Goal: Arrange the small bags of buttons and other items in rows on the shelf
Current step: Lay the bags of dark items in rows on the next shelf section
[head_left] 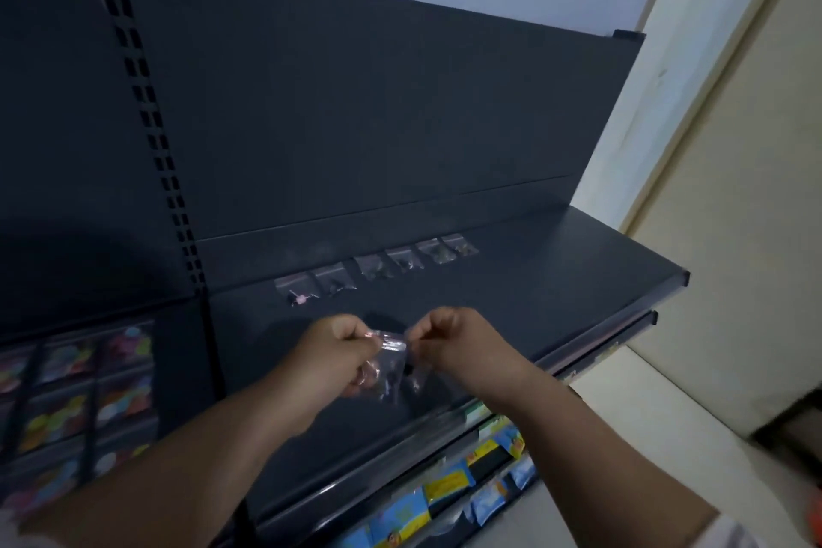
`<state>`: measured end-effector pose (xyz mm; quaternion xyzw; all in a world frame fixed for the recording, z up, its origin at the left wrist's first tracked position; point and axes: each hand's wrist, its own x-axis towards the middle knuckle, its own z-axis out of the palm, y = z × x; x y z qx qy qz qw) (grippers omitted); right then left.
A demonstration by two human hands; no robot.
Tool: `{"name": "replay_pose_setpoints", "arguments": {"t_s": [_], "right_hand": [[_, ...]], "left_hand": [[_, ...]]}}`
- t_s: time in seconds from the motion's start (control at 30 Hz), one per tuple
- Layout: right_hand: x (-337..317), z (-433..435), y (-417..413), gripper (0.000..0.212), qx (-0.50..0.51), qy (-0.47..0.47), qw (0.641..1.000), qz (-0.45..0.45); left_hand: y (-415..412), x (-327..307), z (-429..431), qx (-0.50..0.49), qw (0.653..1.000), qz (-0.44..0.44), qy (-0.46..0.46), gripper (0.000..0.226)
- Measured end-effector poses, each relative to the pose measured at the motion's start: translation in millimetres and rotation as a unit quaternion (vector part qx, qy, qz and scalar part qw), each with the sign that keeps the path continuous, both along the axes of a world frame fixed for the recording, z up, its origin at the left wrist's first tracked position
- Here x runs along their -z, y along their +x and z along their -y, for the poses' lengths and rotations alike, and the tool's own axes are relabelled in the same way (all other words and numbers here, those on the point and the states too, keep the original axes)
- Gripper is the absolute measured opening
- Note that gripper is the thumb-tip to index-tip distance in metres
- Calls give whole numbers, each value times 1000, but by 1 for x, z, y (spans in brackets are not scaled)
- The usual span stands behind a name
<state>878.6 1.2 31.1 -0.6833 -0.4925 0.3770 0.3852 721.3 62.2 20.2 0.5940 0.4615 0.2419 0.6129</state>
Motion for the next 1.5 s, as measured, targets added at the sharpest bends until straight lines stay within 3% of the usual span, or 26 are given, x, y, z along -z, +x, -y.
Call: {"name": "replay_pose_setpoints", "arguments": {"t_s": [0.1,0.23,0.33,0.5,0.63,0.7,0.73,0.8,0.93,1.07,1.5], "right_hand": [[7,-30,14,21,-25,-9,998,64],[22,-69,28,28,-97,-29,995,13],[32,-96,35,28,-169,-52,984,24],[45,-134,40,34,-230,-39,971,58],[51,-151,46,30,-235,16,959,154],[48,-151,51,32,-235,74,938,246],[47,-149,54,31,-245,112,923,273],[48,-143,57,25,-280,163,899,294],[64,-135,60,18,-324,172,877,312],[78,-133,56,22,-310,176,884,302],[89,-146,45,19,-324,189,885,277]], "left_hand": [[-4,13,-21,-69,997,-16,-19,22],[-3,30,-39,-133,990,-34,-36,17],[2,41,-50,-190,979,-58,-37,21],[10,53,-63,-244,956,-154,47,25],[13,53,-65,-232,927,-268,119,17],[14,51,-61,-225,898,-333,180,6],[15,52,-59,-222,884,-353,211,12],[14,54,-54,-204,861,-372,282,27],[10,61,-49,-70,828,-384,403,23],[7,67,-45,-7,841,-408,355,33],[6,79,-67,-44,828,-413,378,29]]}}
